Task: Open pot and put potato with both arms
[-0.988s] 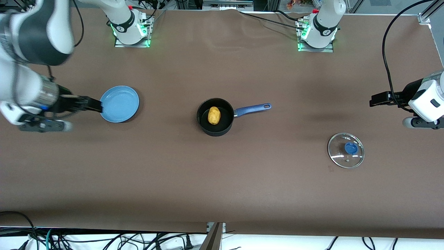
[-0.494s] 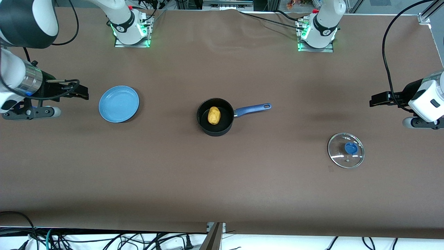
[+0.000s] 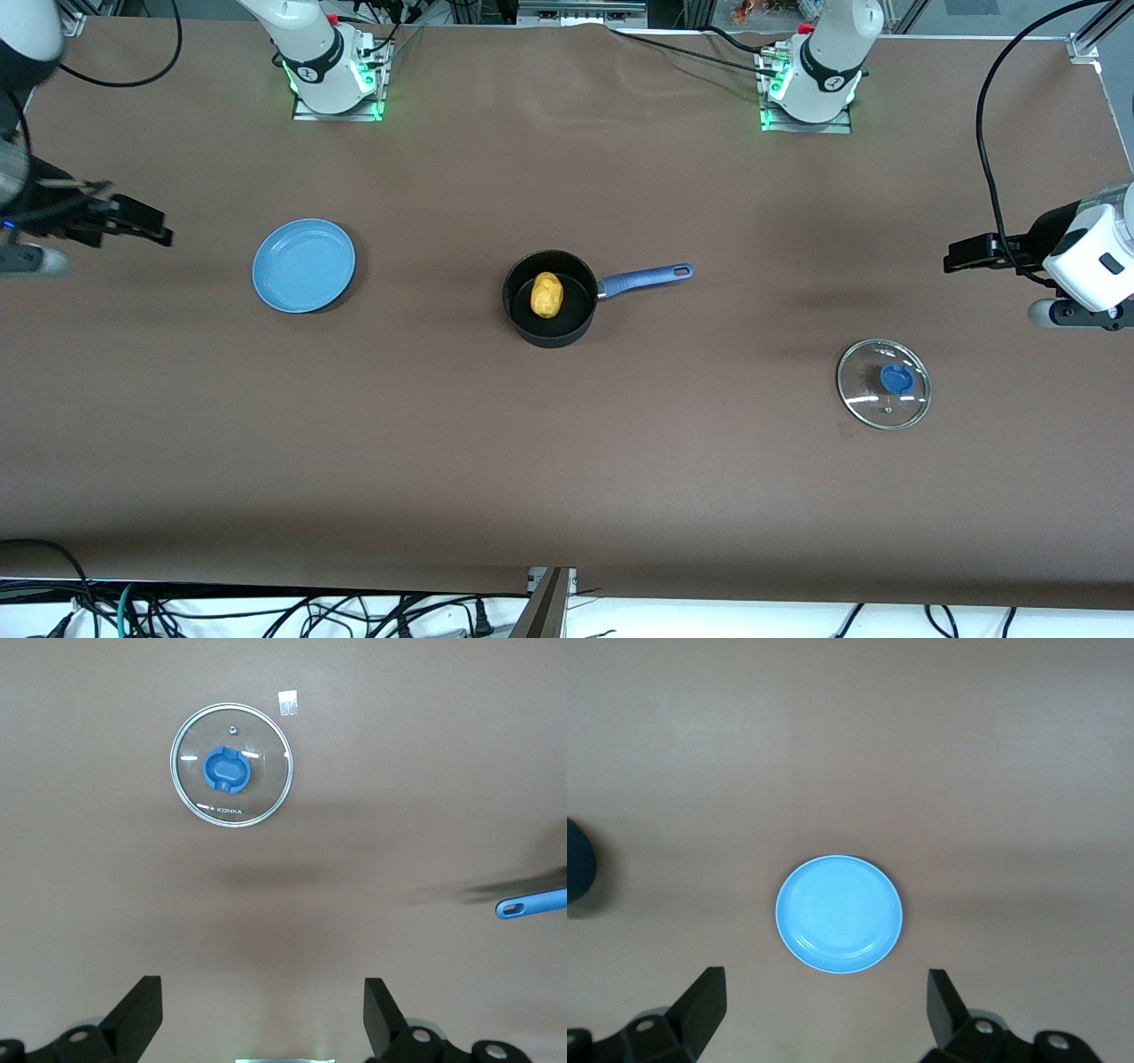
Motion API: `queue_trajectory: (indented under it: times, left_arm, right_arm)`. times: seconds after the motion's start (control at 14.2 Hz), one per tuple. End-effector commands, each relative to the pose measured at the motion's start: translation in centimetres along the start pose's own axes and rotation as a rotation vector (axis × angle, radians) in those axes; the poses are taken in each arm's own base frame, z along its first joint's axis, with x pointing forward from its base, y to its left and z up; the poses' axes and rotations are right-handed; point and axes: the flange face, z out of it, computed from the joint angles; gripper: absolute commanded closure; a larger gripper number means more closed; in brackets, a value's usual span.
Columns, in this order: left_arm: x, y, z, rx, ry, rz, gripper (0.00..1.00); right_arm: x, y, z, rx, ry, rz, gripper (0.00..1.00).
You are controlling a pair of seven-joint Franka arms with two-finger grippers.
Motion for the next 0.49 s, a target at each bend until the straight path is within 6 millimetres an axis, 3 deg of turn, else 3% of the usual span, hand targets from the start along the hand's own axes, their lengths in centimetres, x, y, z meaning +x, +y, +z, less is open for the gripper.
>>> queue_trajectory:
  times: [0.0,0.42]
  left_arm:
    - [0.1,0.1,-0.5,0.021,0.010,-0.001,0.00]
    - [0.1,0.1,-0.5,0.021,0.012,0.000,0.00]
  right_arm:
    - [-1.0,-0.5,-0.3,-0.029,0.011,-0.010,0.00]
    - [-1.1,-1.5,-0.6,-0.045,0.009,-0.033,0.00]
